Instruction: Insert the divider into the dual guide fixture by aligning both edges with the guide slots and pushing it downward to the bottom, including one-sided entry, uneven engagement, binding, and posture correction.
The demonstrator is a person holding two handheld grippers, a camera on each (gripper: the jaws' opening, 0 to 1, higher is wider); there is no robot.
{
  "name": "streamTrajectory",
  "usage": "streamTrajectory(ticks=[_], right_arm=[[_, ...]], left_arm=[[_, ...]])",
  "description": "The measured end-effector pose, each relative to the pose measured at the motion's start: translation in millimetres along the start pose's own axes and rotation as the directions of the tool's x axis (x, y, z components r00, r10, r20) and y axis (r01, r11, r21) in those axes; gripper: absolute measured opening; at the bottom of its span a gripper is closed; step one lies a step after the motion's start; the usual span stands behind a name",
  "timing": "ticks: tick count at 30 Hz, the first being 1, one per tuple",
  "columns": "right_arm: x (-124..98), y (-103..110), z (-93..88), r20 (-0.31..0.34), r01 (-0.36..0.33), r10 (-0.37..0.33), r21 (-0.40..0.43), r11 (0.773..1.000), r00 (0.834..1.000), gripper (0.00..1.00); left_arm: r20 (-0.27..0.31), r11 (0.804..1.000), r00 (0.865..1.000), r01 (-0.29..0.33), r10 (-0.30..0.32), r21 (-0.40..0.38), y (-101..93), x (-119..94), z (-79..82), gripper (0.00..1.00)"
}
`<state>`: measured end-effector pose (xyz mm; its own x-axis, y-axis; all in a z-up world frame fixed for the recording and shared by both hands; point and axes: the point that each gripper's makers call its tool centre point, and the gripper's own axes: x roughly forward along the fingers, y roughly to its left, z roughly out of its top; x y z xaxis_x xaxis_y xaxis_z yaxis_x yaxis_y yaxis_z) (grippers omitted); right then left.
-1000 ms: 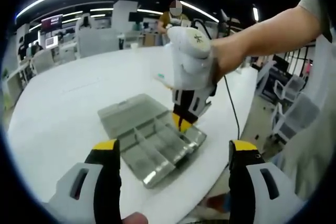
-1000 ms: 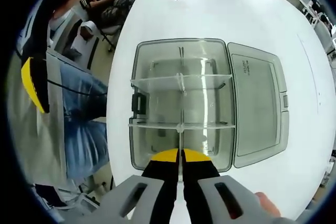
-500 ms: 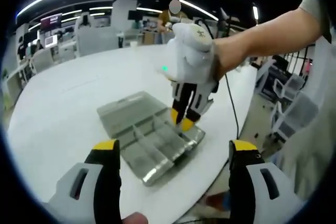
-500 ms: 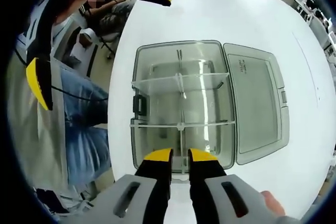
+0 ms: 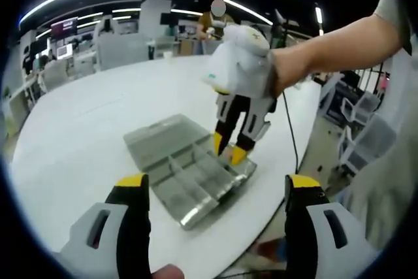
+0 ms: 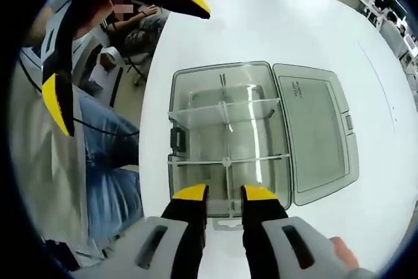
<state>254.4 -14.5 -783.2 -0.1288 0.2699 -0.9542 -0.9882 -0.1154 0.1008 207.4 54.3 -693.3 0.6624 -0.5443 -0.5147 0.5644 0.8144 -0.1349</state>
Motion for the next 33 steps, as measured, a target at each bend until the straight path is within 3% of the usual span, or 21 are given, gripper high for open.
streamTrajectory(ticks=[15,25,33], right_arm=[[-14.0,4.3,12.7,0.149,0.007,-0.011,0.029,1.000,0.989,0.32],[-19.7,5.6,14.9,0.235,0.014,-0.023,0.044,0.999,0.972,0.41],[-33.0,7.1,21.8,0.323,0.036,-0.059,0.074,0.997,0.945,0.44]], left_arm=[[-0.014,0.999,0.999,-0.038,0.038,-0.027,14.4,-14.5,-1.2,0.84],[-0.025,0.997,0.998,-0.062,0.061,-0.052,26.8,-26.1,-3.4,0.83],[-0.034,0.993,0.996,-0.088,0.086,-0.075,41.4,-31.0,-4.7,0.82]])
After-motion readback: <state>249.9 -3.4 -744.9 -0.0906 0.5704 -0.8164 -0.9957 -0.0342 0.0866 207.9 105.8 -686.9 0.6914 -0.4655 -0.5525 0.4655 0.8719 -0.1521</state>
